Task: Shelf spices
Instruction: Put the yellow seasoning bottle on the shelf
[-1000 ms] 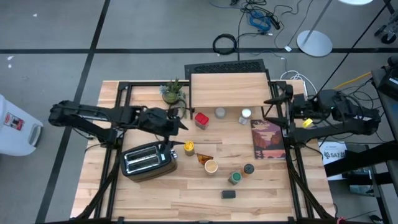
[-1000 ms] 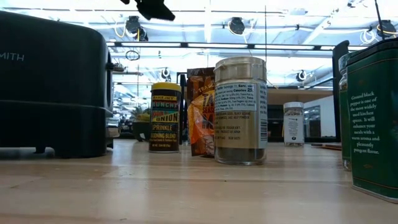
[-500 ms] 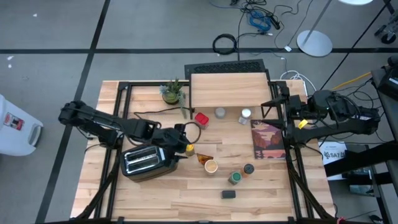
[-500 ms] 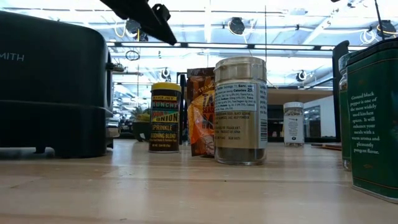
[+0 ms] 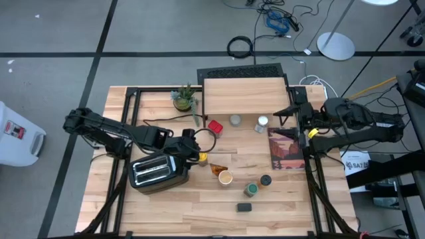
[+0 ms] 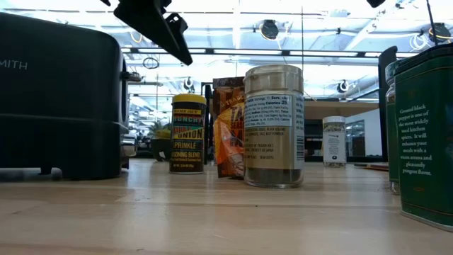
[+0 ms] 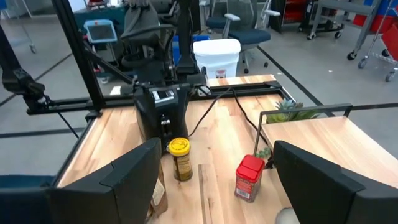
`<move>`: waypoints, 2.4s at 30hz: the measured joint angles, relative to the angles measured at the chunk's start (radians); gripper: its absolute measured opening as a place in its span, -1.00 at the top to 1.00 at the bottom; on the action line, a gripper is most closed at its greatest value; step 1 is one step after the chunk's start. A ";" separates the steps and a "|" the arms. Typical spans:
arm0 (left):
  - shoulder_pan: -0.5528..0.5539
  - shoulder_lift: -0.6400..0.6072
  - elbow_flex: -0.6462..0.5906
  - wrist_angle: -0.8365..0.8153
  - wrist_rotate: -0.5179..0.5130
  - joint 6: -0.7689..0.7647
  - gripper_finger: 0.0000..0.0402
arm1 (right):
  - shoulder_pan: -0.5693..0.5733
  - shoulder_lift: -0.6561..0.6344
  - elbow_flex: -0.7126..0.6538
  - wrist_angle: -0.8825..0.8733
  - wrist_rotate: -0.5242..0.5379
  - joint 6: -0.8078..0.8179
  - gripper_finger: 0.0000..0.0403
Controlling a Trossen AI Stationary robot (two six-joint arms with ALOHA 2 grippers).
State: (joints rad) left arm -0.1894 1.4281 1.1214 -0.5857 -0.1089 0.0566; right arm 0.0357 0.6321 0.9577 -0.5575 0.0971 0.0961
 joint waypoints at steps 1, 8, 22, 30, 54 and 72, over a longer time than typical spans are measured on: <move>0.000 0.000 0.000 -0.003 0.000 0.000 -0.47 | 0.000 0.006 0.000 0.000 0.000 -0.001 -0.48; 0.000 0.004 0.000 -0.005 0.000 0.000 -0.47 | 0.000 0.028 0.000 -0.004 -0.024 -0.003 -0.48; 0.002 0.086 0.001 -0.009 0.004 -0.052 -0.47 | 0.002 0.033 0.000 -0.055 -0.024 0.023 -0.48; 0.042 0.124 0.001 -0.003 0.005 -0.078 -0.47 | 0.036 0.033 0.000 -0.055 -0.020 0.028 -0.48; 0.063 0.178 0.008 0.068 0.027 -0.076 -0.47 | 0.048 0.082 0.000 -0.062 -0.020 0.033 -0.48; 0.049 0.180 0.059 0.027 0.010 -0.051 -0.47 | 0.048 0.082 0.000 -0.077 -0.020 0.029 -0.48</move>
State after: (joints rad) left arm -0.1406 1.6085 1.1801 -0.5583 -0.0991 0.0057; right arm 0.0834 0.7143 0.9577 -0.6345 0.0769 0.1253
